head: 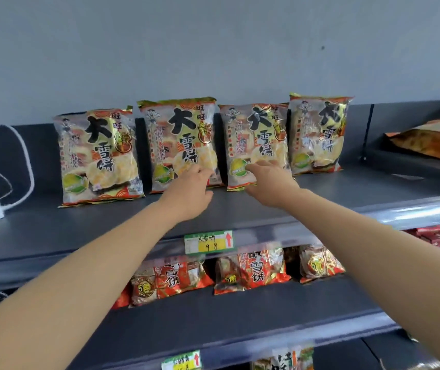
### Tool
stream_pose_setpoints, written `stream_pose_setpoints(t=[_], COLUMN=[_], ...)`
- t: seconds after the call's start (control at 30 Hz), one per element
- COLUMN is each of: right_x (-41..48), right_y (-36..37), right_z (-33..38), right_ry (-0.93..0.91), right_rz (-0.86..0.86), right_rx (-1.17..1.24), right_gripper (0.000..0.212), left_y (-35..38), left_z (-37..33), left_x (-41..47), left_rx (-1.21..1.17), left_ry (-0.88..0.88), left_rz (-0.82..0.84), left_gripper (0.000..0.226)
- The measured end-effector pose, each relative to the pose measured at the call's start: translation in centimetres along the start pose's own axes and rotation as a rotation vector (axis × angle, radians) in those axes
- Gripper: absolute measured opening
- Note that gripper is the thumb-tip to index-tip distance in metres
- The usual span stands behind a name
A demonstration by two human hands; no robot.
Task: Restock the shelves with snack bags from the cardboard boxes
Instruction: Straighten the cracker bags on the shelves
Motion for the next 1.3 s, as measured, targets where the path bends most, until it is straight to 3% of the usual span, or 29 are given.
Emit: stream_pose_setpoints(t=[0.2, 0.33, 0.47, 0.83, 0.93, 1.0, 1.07, 1.13, 1.3], right_x=[6.4, 8.9, 11.3, 15.6, 14.9, 13.2, 12.4, 12.8, 14.9], right_y=[5.3, 8.6, 9.7, 10.1, 6.0, 3.2, 3.0, 4.1, 5.7], right_z=[-3.4, -4.9, -5.4, -5.1, -7.6, -11.8, -15.9, -18.0, -18.8], right_ry=[-0.041, -0.097, -0.144, -0.1, 0.073, 0.304, 0.433, 0.405, 0.191], right_rz=[0.246, 0.404, 0.368, 0.176, -0.171, -0.396, -0.365, -0.258, -0.146], right_rx=[0.045, 0.019, -0.005, -0.041, 0.023, 0.104, 0.199, 0.212, 0.205], right_gripper=[0.061, 0.065, 0.065, 0.049, 0.037, 0.044, 0.072, 0.091, 0.091], left_y=[3.4, 4.2, 3.9, 5.9, 5.5, 5.3, 5.7, 6.1, 7.2], left_z=[2.6, 4.6, 6.1, 7.9, 7.7, 6.5, 4.3, 2.1, -1.4], left_x=[6.5, 9.4, 11.0, 11.8, 11.9, 12.2, 13.0, 14.1, 16.8], left_rx=[0.012, 0.017, 0.13, -0.001, 0.042, 0.074, 0.09, 0.106, 0.094], left_ry=[-0.175, -0.278, -0.374, -0.43, -0.41, -0.352, -0.278, -0.233, -0.172], left_rz=[0.052, -0.023, -0.121, -0.008, -0.047, -0.081, -0.081, -0.08, -0.037], left_gripper=[0.053, 0.059, 0.06, 0.079, 0.076, 0.074, 0.076, 0.075, 0.075])
Point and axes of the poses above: each hand's wrist, its own x-axis towards the middle knuckle, its own y-axis out of the palm, z = x × y, the point moved 9 cm from there along x, towards the middle knuckle, and after that the axes turned 11 degrees about -x, right-handed, at the moved point
